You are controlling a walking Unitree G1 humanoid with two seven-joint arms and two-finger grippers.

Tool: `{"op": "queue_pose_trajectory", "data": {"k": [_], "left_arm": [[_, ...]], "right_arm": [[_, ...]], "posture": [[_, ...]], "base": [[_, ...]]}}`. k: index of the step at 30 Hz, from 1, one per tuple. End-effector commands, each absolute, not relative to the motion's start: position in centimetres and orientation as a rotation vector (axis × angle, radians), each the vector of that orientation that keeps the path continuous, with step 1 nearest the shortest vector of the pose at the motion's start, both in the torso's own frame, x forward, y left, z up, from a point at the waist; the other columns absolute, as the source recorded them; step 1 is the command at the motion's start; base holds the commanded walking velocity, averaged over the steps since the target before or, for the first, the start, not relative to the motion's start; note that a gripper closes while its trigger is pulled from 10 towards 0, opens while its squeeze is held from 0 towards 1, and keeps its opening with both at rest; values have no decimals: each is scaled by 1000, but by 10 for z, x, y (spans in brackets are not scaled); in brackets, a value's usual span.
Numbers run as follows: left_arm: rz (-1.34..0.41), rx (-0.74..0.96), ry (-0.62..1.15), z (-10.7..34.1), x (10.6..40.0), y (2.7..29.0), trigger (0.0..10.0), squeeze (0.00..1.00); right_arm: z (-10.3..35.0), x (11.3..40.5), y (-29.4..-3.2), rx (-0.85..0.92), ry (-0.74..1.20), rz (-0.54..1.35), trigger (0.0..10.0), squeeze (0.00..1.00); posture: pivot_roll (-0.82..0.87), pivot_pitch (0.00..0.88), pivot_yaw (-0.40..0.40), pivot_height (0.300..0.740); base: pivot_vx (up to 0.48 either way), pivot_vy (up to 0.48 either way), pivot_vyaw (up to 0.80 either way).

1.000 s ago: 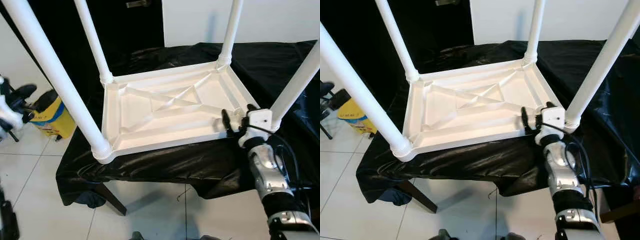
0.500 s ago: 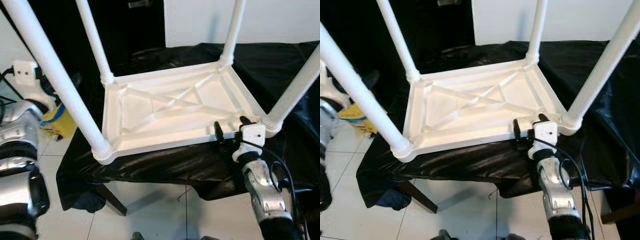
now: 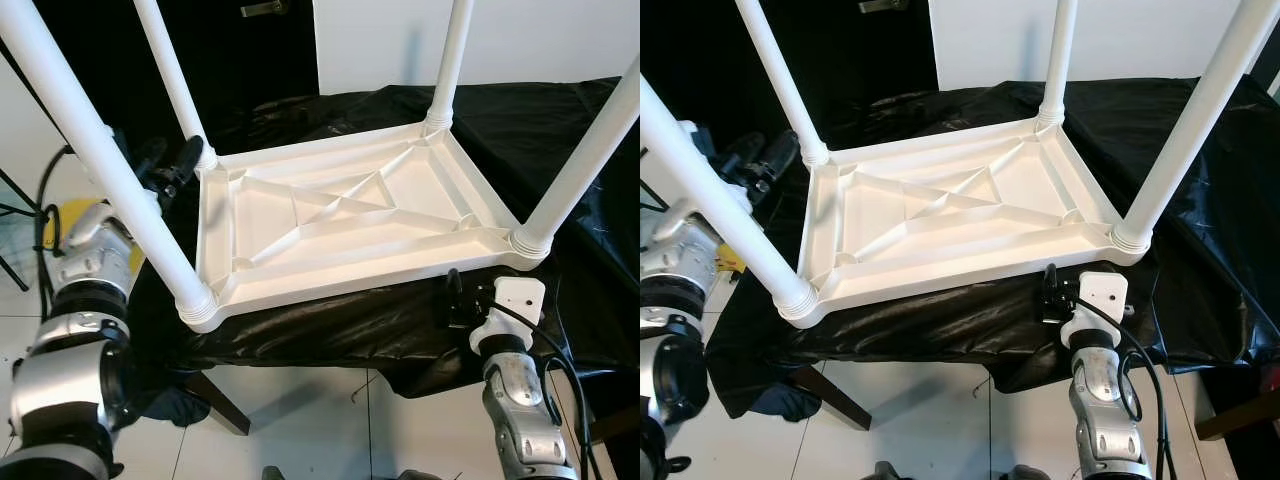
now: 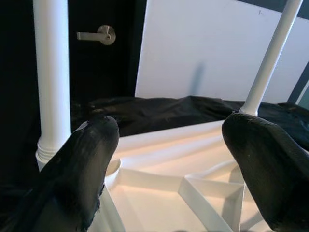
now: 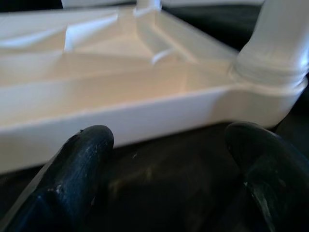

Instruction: Building children table

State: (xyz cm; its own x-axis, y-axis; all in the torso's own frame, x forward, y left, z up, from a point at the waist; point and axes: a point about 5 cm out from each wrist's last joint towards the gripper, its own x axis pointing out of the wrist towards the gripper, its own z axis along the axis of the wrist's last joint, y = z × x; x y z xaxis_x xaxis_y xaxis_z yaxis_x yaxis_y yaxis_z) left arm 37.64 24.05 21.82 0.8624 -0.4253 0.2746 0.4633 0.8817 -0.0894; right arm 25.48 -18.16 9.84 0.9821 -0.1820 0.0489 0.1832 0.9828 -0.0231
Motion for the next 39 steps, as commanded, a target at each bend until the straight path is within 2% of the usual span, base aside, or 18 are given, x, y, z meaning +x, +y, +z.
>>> {"op": "queue_pose_trajectory", "data": {"k": [1,8,16,23,28,39], "left_arm": [[-639,-120,-274,221,372,232,10000,0],[-769,-107,-304,217,359,204,10000,0],[-842,-112,-316,216,338,186,10000,0],[-854,-117,-334,218,321,176,10000,0],[-867,-160,-353,219,297,156,10000,0],[-886,-252,-357,220,274,118,10000,0]], "right_arm": [[95,253,-182,-15,-24,-193,10000,0],[91,261,-177,6,25,-203,10000,0],[91,275,-176,-9,45,-188,10000,0],[87,288,-171,-18,82,-130,10000,0],[89,304,-161,-34,75,-47,10000,0],[98,331,-150,-51,45,58,10000,0]], "posture": [[-166,37,54,740],[-147,43,41,740],[-113,56,34,740],[-87,68,22,740],[-56,82,5,740],[-20,87,-12,740]], "base": [[0,0,0],[0,0,0],[0,0,0],[0,0,0],[0,0,0],[0,0,0]]}}
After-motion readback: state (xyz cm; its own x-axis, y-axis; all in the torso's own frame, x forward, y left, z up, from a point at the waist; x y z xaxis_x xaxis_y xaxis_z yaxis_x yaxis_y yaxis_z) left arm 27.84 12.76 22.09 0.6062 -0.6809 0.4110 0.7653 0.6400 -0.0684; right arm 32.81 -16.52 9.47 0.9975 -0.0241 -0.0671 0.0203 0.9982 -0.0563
